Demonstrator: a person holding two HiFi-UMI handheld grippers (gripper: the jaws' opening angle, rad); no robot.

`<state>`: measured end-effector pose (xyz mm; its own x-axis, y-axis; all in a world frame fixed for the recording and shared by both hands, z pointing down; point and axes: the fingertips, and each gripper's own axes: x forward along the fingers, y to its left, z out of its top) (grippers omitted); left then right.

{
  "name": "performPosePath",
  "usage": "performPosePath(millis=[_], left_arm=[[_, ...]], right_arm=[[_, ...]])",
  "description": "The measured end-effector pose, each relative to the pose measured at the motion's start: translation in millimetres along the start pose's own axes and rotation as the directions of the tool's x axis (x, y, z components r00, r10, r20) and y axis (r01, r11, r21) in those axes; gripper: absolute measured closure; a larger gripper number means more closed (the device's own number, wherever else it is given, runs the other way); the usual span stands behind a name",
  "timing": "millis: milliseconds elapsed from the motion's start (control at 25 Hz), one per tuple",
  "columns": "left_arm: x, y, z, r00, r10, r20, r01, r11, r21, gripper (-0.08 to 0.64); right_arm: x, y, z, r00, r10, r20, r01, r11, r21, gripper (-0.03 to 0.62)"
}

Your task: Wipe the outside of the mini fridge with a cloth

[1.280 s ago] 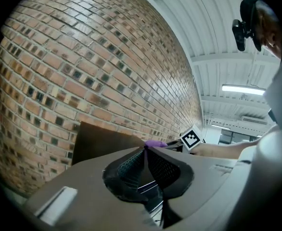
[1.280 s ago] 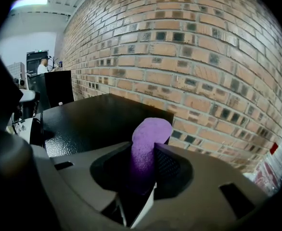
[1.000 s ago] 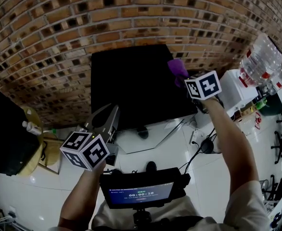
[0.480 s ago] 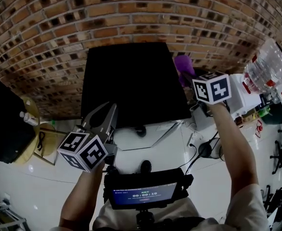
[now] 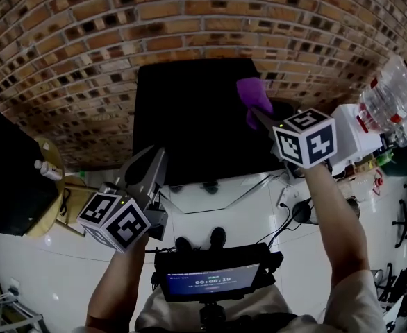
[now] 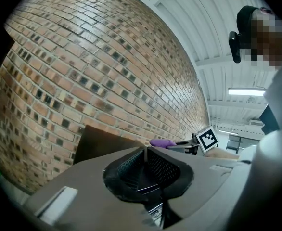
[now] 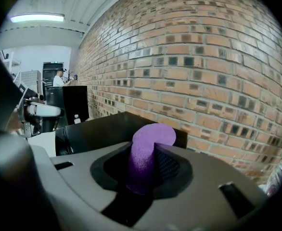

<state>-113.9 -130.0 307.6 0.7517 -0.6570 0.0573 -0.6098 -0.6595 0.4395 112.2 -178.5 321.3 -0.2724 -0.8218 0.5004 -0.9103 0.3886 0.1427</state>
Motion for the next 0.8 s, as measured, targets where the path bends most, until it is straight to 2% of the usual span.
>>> performPosePath(millis=[320,400,800], left_arm=[[-27.6,38.6,11.9,0.998,0.057,0.03,-0.056,0.998,-0.005,0.528],[-32.0,43.4,13.8,0.998,0.059,0.034,-0.059,0.998,-0.006,0.505],[-57.2,57.7,28.8,0.997,0.054,0.064,-0.055,0.998,0.008,0.499]], right_arm=[[29.5,108.6,26.5,0.992,0.122,0.026,-0.12,0.991,-0.053,0.471],[35.5,134.8,33.7,0.987,0.157,0.038,-0.154,0.987,-0.055,0.471],[56.2,256.0,58.1,0.942,0.328,0.067,-0.32,0.941,-0.107,0.471]])
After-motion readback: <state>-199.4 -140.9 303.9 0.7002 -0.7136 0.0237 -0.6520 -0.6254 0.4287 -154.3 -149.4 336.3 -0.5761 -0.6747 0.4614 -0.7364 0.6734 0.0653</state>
